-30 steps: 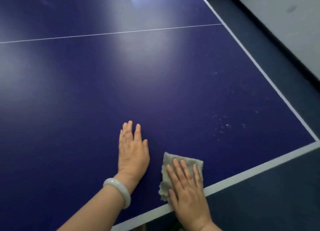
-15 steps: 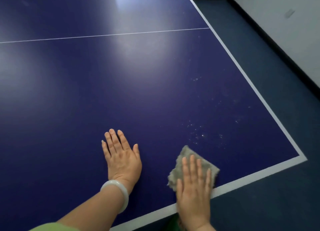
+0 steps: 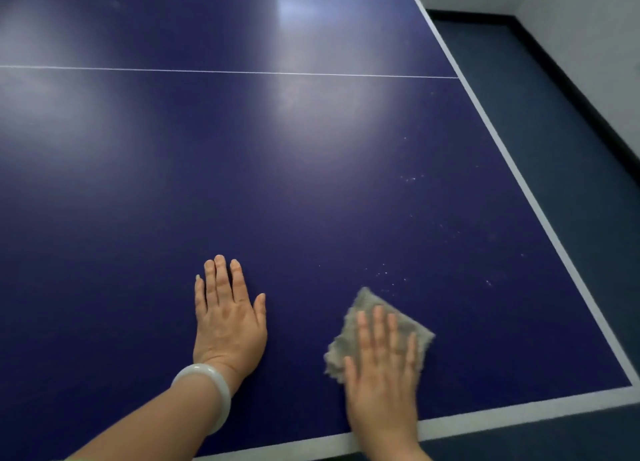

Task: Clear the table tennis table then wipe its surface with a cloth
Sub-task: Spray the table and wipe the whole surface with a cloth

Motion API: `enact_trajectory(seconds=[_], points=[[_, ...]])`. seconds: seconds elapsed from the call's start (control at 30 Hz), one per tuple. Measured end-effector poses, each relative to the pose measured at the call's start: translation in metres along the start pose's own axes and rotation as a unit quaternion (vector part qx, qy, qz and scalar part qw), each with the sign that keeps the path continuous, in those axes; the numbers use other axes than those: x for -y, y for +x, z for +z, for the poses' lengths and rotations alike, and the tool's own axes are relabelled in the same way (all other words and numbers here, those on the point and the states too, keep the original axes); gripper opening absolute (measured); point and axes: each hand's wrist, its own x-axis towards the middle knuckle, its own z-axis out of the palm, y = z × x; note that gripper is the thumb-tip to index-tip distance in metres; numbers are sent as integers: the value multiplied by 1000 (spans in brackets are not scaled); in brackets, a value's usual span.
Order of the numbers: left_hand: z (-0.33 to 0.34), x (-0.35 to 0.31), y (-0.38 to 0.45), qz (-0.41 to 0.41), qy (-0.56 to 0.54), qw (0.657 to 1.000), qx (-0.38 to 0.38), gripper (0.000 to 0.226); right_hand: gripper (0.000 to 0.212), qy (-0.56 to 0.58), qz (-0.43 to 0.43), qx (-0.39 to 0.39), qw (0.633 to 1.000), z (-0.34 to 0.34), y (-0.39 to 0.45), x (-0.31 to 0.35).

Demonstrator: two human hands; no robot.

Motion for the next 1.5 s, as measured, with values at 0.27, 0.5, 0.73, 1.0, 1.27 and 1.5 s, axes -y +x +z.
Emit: enact_trajectory(seconds=[0.27, 0.5, 0.73, 1.0, 1.27, 1.5], points=[[1, 0, 0, 0, 11, 1000, -13, 72, 65, -19, -62, 33, 997, 3, 116, -57], [-1, -1, 0, -4, 17, 1000, -9, 71, 64, 3, 49, 26, 998, -1, 77, -16], [0, -1, 1, 0, 14, 1000, -9, 71, 71, 22, -218, 114, 969, -4, 158, 28], [0, -1, 0, -3, 10, 1000, -7, 73, 62, 31, 267, 68, 961, -14, 185, -102], [-1, -2, 0, -2, 3, 1000, -2, 74, 63, 6, -173, 54, 983, 5, 96, 23], [-1, -2, 1, -2, -3, 1000, 7, 75, 62, 13, 162, 88, 983, -11, 126, -96]])
